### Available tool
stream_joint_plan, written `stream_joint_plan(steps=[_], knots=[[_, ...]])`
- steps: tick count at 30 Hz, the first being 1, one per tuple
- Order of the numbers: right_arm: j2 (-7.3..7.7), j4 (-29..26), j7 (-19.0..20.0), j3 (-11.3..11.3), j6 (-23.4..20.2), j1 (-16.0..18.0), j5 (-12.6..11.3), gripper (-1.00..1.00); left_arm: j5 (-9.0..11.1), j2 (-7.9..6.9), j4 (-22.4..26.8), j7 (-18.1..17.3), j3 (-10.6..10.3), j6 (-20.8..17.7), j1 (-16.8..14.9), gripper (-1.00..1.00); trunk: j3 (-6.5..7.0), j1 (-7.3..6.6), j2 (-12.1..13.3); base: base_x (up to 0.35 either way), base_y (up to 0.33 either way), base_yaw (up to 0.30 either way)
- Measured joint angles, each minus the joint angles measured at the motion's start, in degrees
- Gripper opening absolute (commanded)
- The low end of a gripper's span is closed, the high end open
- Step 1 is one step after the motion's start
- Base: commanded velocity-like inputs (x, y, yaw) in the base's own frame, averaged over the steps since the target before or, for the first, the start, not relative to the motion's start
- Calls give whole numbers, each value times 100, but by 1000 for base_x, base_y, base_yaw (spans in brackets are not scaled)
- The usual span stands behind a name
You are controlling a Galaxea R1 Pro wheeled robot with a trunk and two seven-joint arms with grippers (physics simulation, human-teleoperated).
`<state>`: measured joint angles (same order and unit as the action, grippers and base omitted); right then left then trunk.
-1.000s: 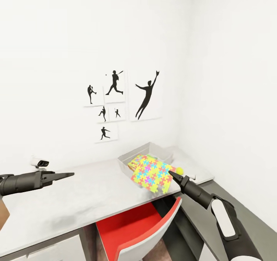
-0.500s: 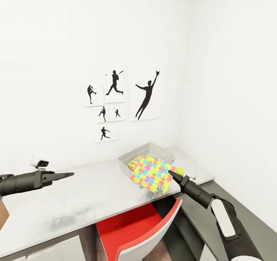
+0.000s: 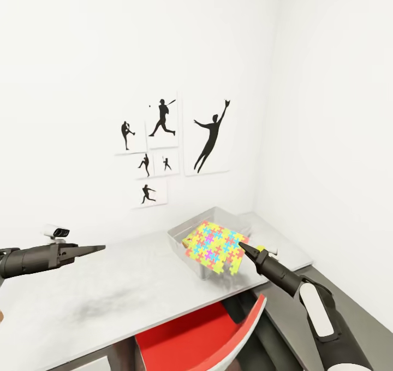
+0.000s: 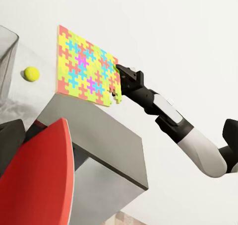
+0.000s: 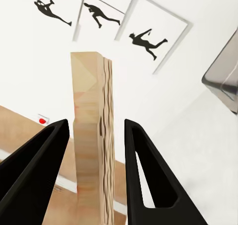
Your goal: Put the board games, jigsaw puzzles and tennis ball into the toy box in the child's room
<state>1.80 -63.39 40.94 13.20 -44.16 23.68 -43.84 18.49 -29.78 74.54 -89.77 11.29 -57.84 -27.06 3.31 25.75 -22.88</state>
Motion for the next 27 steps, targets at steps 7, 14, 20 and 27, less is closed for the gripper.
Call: stream_joint_plan(steps=[7,14,20,27], knots=[[-1,-3,7,-2,1,0,2,-100,2,0,0,0,-8,3,0,100,0,0,0,224,85,0],[4,-1,7,0,0,-3,0,-100,2,0,0,0,-10,0,0,100,0,0,0,195,56,0],[6,-7,0,0,1,-1,1,-100,1,0,0,0,-10,0,0,100,0,0,1,163,73,0],[5,-179,0,2,-53,3,-8,-100,14,0,0,0,-13,0,0,100,0,2,1,12,4,0]])
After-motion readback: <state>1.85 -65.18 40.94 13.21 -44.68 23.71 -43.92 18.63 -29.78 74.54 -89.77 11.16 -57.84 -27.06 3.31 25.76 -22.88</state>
